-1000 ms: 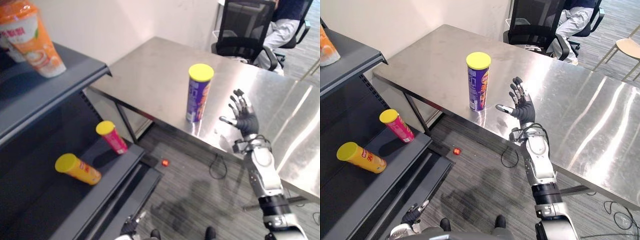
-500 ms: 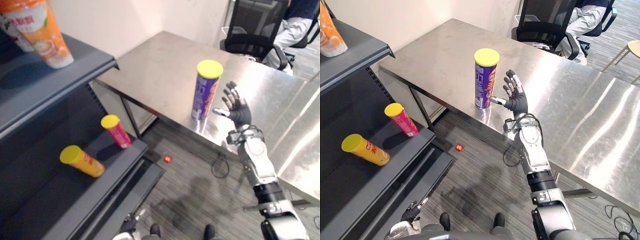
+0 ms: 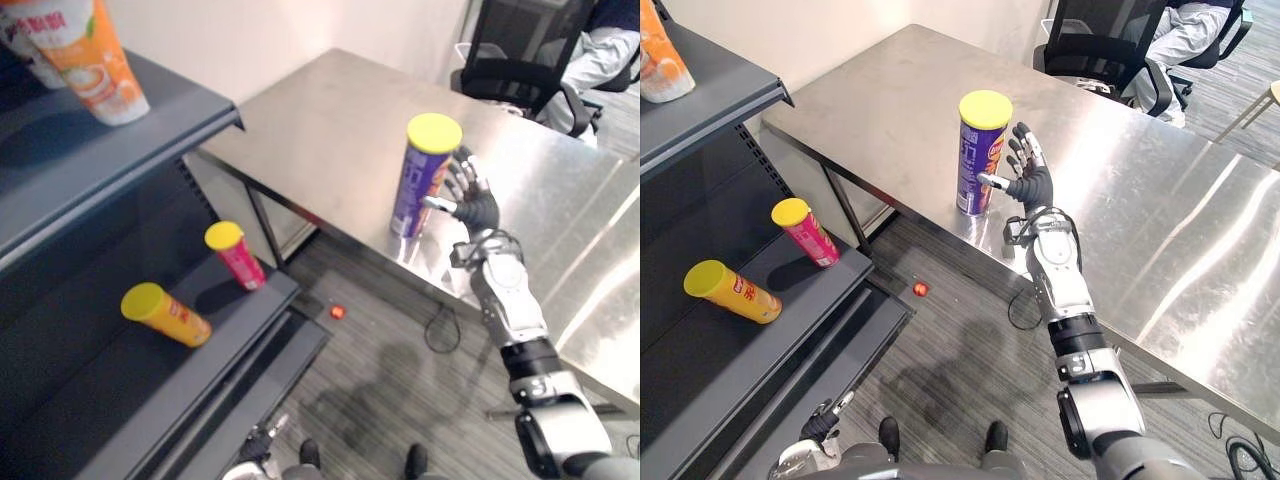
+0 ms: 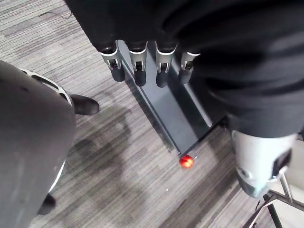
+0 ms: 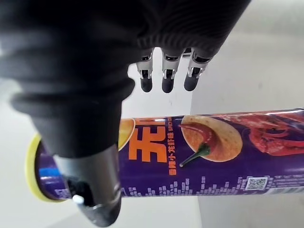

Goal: Put the gum and the chips on the shelf.

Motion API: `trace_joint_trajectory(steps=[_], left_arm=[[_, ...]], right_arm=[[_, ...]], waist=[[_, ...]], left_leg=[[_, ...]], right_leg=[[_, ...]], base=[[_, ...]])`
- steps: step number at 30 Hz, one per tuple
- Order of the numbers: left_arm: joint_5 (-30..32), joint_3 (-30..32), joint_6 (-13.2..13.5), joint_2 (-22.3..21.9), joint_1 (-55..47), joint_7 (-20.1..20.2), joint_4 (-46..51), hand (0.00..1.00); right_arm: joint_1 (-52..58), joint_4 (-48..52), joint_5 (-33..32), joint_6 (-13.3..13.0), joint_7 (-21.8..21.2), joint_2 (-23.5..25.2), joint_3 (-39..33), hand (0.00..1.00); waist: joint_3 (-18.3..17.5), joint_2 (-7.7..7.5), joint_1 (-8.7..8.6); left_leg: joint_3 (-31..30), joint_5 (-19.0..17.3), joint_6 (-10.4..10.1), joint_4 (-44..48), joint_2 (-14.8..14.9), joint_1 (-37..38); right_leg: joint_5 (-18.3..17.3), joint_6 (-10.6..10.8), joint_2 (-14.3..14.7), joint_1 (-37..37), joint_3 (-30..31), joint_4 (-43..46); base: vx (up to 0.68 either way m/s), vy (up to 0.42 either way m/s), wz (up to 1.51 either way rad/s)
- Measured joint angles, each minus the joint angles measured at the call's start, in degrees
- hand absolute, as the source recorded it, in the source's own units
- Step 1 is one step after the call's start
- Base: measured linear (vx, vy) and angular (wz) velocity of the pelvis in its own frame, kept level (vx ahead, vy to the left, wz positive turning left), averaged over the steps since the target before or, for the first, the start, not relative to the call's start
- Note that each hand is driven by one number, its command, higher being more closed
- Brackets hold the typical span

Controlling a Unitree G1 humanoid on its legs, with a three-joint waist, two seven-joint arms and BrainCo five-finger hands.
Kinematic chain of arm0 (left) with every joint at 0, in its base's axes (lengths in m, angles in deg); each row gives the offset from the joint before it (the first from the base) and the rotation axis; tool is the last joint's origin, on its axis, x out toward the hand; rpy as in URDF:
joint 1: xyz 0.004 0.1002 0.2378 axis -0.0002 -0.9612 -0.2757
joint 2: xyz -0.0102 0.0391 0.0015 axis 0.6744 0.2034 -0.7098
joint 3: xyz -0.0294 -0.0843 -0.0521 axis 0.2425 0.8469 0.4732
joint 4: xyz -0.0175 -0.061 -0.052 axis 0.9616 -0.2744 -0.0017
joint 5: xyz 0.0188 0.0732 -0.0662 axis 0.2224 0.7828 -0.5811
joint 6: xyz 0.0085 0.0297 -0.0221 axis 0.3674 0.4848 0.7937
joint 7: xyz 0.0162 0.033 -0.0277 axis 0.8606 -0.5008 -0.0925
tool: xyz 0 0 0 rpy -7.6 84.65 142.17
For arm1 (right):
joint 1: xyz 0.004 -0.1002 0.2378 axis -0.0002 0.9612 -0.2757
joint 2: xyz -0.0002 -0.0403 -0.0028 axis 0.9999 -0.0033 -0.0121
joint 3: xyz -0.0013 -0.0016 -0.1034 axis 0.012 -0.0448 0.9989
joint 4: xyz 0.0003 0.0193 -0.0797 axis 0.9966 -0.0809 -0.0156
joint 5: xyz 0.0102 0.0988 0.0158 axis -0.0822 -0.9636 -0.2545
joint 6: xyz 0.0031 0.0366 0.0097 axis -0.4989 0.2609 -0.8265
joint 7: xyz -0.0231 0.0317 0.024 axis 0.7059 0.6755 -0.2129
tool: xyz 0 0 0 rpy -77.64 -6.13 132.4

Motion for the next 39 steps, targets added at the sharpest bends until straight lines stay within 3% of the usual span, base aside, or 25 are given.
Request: trace_joint_trajectory(steps=[8, 9, 22, 39], left_arm=[[-0.22, 0.01, 0.02, 0.01, 0.0, -0.01, 1.03, 0.0], [-0.25, 0.01, 0.02, 0.01, 0.0, -0.02, 1.03, 0.0], [-1.43, -0.03, -0.02, 0.0, 0.12, -0.2, 0.93, 0.0], [-1.28, -1.89, -0.52, 0.74, -0.04, -0.1, 1.41, 0.0]], right_arm=[[-4.37, -2.14, -0.01, 0.59, 0.05, -0.04, 0.06, 0.0], [-5.63, -2.16, 0.0, 1.36, 0.08, -0.06, 0.06, 1.0], [-11.56, -2.4, 0.6, 2.15, 0.68, -0.56, 1.71, 1.0], [-5.29, 1.32, 1.06, 0.36, 0.12, 1.42, -0.53, 1.0]], waist=[[1.19, -0.09, 0.18], [1.2, -0.09, 0.18], [1.21, -0.13, 0.57], [1.17, -0.29, 0.37]], left_leg=[[-0.86, 0.16, 0.09, -0.11, -0.1, -0.57], [-0.89, 0.16, 0.1, -0.08, -0.12, -0.64], [-4.6, 0.22, 0.19, 0.28, -0.23, -1.21], [-3.2, 0.24, 0.18, 0.01, -0.32, 0.15]], right_leg=[[0.0, 0.0, -0.18, -0.03, -0.82, -0.05], [0.0, 0.0, -0.21, -0.03, -0.84, -0.11], [0.0, 0.0, -0.44, 2.21, -4.4, -0.86], [0.0, 0.01, -0.54, 2.31, -3.64, -0.1]], base=[[0.0, -0.02, 0.06], [0.01, -0.016, 0.04], [0.0, -0.019, 0.15], [-0.01, -0.011, -0.04]])
